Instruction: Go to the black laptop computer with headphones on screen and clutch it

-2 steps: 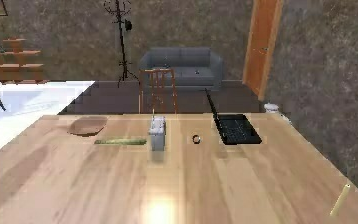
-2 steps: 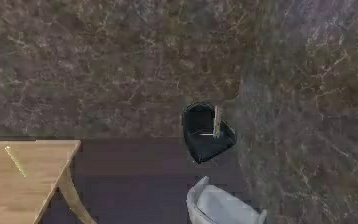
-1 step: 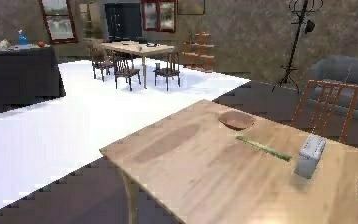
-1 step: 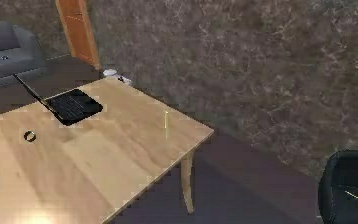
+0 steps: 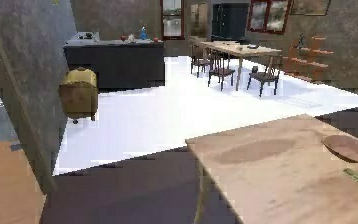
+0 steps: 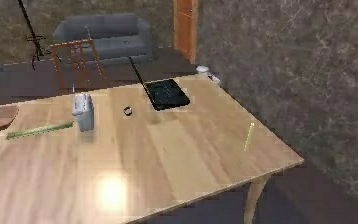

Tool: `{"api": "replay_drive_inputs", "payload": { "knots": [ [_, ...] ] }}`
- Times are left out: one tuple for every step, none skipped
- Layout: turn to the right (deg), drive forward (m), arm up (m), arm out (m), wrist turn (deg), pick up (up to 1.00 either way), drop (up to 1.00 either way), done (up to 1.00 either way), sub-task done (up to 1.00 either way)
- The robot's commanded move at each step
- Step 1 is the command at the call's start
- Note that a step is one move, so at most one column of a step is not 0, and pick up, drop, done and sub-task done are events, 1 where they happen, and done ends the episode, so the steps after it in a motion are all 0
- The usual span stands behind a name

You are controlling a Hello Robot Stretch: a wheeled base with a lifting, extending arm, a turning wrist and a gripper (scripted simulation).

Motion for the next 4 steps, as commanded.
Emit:
{"api": "replay_drive_inputs", "payload": {
  "knots": [
    [45.0,0.0,0.0,0.0,0.0,0.0,0.0,0.0,0.0],
    [45.0,0.0,0.0,0.0,0.0,0.0,0.0,0.0,0.0],
    [45.0,0.0,0.0,0.0,0.0,0.0,0.0,0.0,0.0],
    [9.0,0.0,0.0,0.0,0.0,0.0,0.0,0.0,0.0]
  ]
}}
